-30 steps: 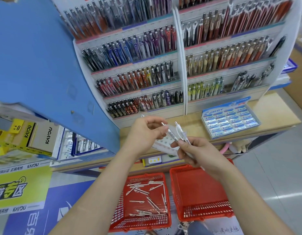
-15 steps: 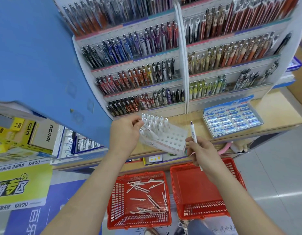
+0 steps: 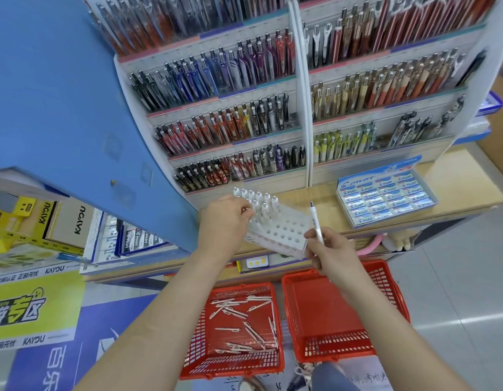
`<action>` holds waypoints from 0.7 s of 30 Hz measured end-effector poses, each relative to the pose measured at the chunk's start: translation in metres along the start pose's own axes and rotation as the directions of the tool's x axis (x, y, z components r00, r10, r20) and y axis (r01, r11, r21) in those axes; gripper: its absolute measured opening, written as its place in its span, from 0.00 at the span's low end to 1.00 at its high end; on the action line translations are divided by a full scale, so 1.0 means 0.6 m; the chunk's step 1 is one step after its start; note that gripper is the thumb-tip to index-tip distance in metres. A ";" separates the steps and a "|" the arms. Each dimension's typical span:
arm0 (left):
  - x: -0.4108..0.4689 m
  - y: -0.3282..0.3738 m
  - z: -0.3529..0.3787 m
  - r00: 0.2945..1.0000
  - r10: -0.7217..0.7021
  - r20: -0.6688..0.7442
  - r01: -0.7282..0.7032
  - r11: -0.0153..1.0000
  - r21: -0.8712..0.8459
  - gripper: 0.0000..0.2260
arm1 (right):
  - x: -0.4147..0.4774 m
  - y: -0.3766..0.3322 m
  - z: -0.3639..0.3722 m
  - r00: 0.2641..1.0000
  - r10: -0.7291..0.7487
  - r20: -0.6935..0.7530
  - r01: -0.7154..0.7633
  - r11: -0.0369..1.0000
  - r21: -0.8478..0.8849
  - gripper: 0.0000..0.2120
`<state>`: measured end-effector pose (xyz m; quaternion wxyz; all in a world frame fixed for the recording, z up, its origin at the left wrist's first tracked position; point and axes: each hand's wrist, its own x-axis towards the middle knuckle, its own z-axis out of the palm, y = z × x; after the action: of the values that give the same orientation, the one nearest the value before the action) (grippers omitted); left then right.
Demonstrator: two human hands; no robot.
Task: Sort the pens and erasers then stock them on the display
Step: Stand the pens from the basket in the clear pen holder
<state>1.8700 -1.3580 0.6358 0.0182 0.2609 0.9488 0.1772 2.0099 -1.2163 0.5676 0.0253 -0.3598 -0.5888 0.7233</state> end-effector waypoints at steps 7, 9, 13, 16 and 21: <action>0.008 0.004 0.012 0.999 -0.025 0.024 0.023 0.997 0.073 0.08 | 0.015 0.016 0.012 0.999 -0.004 -0.041 0.001 0.998 -0.058 0.11; 0.009 0.006 0.013 0.999 -0.036 0.030 0.033 0.996 0.088 0.08 | 0.018 0.014 0.012 0.998 0.024 -0.050 -0.027 0.998 -0.059 0.10; 0.008 0.009 0.005 0.994 -0.084 0.067 0.079 0.993 0.084 0.09 | 0.010 -0.008 0.005 0.999 0.030 -0.045 -0.031 0.999 -0.016 0.05; 0.004 0.024 -0.017 0.982 -0.170 0.085 0.180 0.975 -0.129 0.09 | -0.010 -0.042 -0.009 0.991 0.028 0.131 -0.046 0.990 0.134 0.08; -0.014 0.069 -0.060 0.921 -0.149 0.360 0.375 0.590 -0.715 0.07 | -0.039 -0.095 -0.011 0.844 0.030 0.536 -0.149 0.972 0.180 0.15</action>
<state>1.8930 -1.3405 0.6833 0.2794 0.1046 0.7973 0.5247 2.0091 -1.2042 0.6284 -0.1329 -0.1688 -0.4739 0.8540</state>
